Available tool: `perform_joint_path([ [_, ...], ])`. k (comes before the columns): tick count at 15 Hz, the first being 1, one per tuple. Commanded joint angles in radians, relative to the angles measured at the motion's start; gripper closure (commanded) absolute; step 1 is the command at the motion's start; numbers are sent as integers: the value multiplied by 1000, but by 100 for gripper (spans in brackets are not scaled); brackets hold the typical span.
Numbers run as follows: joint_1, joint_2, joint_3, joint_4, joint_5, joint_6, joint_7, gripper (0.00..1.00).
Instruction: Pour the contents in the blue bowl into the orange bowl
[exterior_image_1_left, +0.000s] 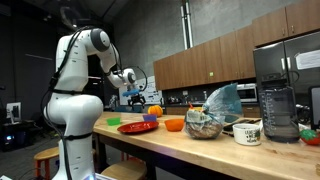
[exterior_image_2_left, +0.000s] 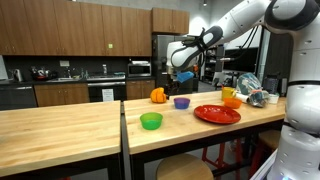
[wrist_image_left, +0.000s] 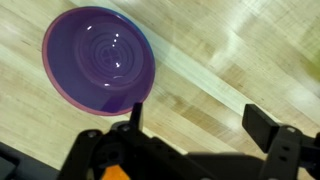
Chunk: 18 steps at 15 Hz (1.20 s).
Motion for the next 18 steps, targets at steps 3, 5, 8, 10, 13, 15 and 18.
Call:
perform_joint_path([
  [3,-2,-123,-6,-105,0,6,42,0],
  [5,-4,-164,-6,-140,5,3,42,0],
  [8,-6,-228,-5,-190,20,-4,31,0],
  [10,-8,-272,-5,-226,25,0,30,0],
  [13,-8,-336,-8,-279,43,2,23,0],
  [15,-8,-378,-9,-310,53,1,21,0],
  [18,-5,-441,-14,-352,69,-4,6,0],
])
